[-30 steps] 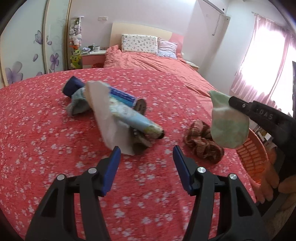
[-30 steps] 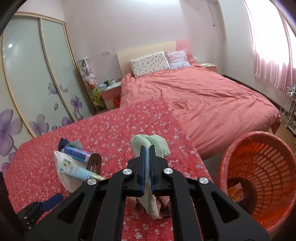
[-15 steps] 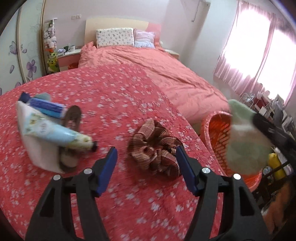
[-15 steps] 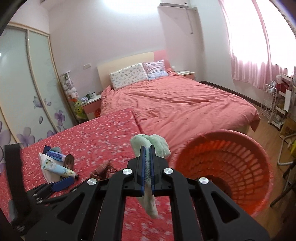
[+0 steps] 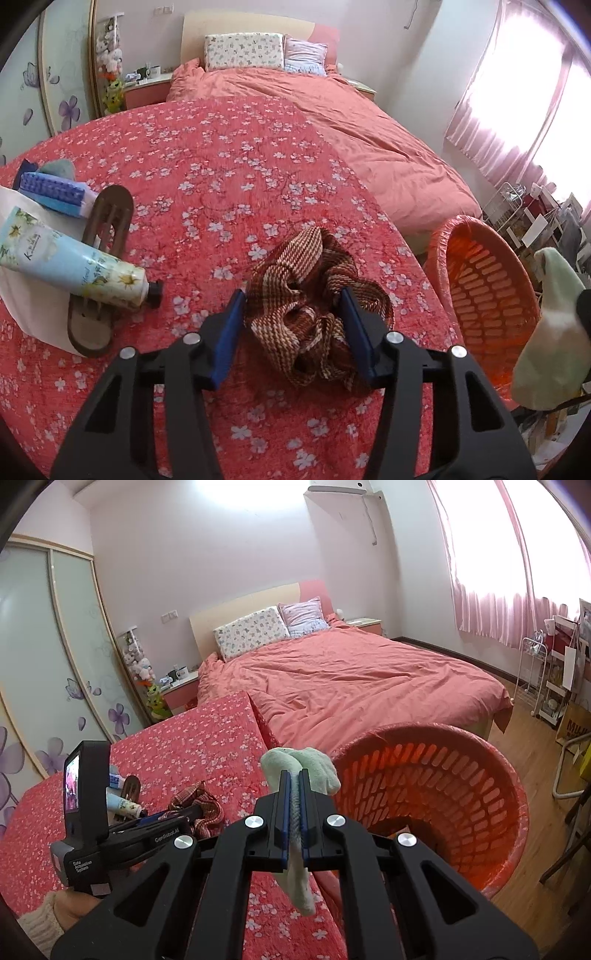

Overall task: Collect trash
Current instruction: 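Grasp the brown plaid cloth with the left tool while the right holds the sock, then carry the plaid cloth and sock with both tools over the orange basket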

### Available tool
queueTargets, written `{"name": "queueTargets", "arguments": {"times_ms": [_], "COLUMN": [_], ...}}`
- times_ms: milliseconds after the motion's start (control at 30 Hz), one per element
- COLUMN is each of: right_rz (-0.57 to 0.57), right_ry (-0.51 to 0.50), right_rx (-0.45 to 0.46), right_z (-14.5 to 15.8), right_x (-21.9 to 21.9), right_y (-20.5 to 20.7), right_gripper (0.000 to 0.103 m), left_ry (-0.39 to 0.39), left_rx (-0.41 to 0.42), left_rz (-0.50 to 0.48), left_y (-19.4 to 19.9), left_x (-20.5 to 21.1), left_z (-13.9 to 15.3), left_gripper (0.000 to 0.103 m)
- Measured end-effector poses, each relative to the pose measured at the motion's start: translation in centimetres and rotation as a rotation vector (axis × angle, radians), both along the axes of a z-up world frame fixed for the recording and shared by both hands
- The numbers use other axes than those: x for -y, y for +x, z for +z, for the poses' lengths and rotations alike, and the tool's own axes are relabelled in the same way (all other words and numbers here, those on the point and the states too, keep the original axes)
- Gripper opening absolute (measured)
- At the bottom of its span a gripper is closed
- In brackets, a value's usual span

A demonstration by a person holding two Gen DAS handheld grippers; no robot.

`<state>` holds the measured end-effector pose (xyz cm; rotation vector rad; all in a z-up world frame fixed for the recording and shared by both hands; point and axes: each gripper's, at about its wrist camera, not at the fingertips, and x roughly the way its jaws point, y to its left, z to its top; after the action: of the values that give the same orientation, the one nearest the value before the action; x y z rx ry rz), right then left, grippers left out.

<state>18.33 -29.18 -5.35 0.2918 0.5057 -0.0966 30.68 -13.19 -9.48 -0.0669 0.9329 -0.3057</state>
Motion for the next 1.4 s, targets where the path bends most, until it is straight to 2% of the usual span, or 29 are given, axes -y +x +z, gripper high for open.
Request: {"name": "queueTargets", "arguments": {"times_ms": [33, 67, 100, 167, 267, 433, 833, 1100, 1400], "right_rz": [-0.001, -0.002, -0.003, -0.006, -0.009, -0.013, -0.045, -0.106, -0.189], "right_ry": [0.001, 0.003, 0.004, 0.007, 0.010, 0.008, -0.002, -0.037, -0.052], "right_rx": [0.000, 0.001, 0.002, 0.005, 0.015, 0.047, 0.119, 0.155, 0.157], "right_z": [0.0, 0.0, 0.0, 0.2, 0.5, 1.3, 2.9, 3.5, 3.0], "right_x": [0.1, 0.1, 0.1, 0.2, 0.2, 0.3, 0.9, 2.5, 5.5], "right_y": [0.0, -0.1, -0.2, -0.3, -0.7, -1.6, -3.9, -5.2, -5.3], "right_gripper": [0.005, 0.005, 0.005, 0.005, 0.005, 0.005, 0.005, 0.005, 0.005], "left_ry": [0.002, 0.009, 0.012, 0.011, -0.002, -0.008, 0.011, -0.057, -0.085], "left_rx": [0.004, 0.011, 0.017, 0.023, 0.020, 0.074, 0.248, 0.251, 0.245], "left_rz": [0.000, -0.001, -0.008, -0.028, -0.039, -0.049, -0.089, -0.155, -0.247], "left_y": [-0.2, -0.2, -0.4, -0.5, -0.6, -1.8, -6.8, -8.8, -10.1], "left_x": [0.1, 0.1, 0.2, 0.3, 0.1, -0.1, 1.1, 3.5, 7.9], "left_z": [0.0, 0.0, 0.0, -0.1, 0.2, 2.3, 9.7, 12.3, 12.6], "left_gripper": [0.052, 0.047, 0.033, 0.022, 0.017, 0.017, 0.017, 0.017, 0.017]}}
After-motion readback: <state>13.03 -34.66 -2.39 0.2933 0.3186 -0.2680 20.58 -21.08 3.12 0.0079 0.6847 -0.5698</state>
